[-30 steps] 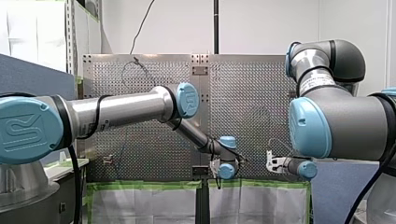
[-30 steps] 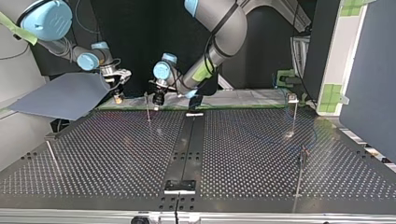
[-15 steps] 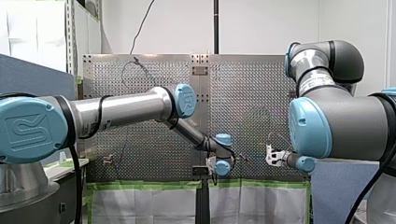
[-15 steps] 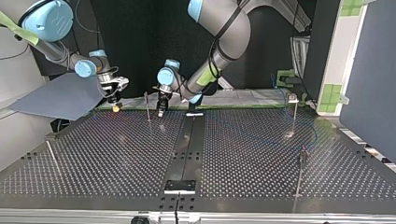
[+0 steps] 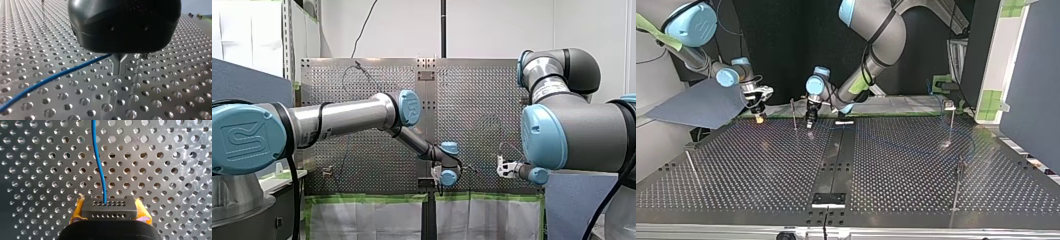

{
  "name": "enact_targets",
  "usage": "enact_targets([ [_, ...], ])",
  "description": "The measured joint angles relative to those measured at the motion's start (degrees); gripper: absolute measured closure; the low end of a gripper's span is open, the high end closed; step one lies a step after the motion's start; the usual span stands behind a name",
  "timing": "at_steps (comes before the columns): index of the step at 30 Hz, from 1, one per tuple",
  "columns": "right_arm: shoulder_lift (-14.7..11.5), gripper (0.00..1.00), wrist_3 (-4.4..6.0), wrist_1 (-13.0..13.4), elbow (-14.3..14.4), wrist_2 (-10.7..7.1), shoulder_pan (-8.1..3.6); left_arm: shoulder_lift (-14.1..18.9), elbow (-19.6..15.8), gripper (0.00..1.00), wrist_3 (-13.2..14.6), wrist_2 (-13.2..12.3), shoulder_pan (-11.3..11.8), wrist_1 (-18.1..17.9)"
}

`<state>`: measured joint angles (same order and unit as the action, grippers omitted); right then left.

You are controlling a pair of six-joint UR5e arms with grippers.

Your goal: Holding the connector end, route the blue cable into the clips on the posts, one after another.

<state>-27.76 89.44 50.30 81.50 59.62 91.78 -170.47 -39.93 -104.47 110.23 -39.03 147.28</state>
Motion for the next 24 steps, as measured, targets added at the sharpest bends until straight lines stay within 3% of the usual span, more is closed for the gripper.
enact_targets([
  [4, 0.1, 1.00, -0.12, -0.4, -0.4, -0.02, 0.02, 0.0, 0.0, 1.00, 0.5, -0.2, 0.0, 0.9],
  [5, 0.1, 1.00, -0.15, -0.5, -0.5, -0.04, 0.02, 0.0, 0.0, 0.91, 0.8, -0.2, 0.0, 1.3],
  [6, 0.1, 1.00, -0.17, -0.6, -0.5, -0.06, 0.01, 0.0, 0.0, 0.91, 1.2, -0.2, 0.0, 1.7],
  [8, 0.1, 1.00, -0.21, -0.7, -0.5, -0.13, -0.05, 0.0, 0.0, 0.78, 2.1, -0.4, -0.1, 2.7],
  [12, 0.1, 1.00, -0.27, -0.8, -0.5, -0.19, -0.12, 0.1, 0.0, 0.78, 4.4, -2.1, -0.3, 5.0],
  [13, 0.1, 1.00, -0.28, -0.8, -0.5, -0.19, -0.12, 0.2, 0.0, 0.71, 5.0, -2.6, -0.3, 5.6],
  [14, 0.1, 1.00, -0.28, -0.8, -0.5, -0.20, -0.12, 0.2, 0.0, 0.49, 5.7, -3.2, -0.3, 6.3],
  [15, 0.1, 1.00, -0.29, -0.8, -0.5, -0.20, -0.11, 0.2, 0.0, 0.49, 6.3, -3.5, -0.3, 6.9],
  [17, 0.1, 1.00, -0.29, -0.8, -0.5, -0.22, -0.12, 0.3, 0.0, 0.31, 7.6, -3.5, -0.5, 8.2],
  [18, 0.1, 1.00, -0.29, -0.8, -0.5, -0.24, -0.12, 0.3, 0.0, 0.31, 8.2, -3.3, -0.5, 8.8],
  [20, 0.1, 1.00, -0.29, -0.8, -0.5, -0.28, -0.15, 0.4, 0.0, 0.15, 9.5, -2.6, -0.7, 10.0],
  [24, 0.1, 1.00, -0.29, -1.0, -0.5, -0.32, -0.21, 0.5, 0.0, 0.12, 12.0, -1.7, -1.1, 12.3],
])
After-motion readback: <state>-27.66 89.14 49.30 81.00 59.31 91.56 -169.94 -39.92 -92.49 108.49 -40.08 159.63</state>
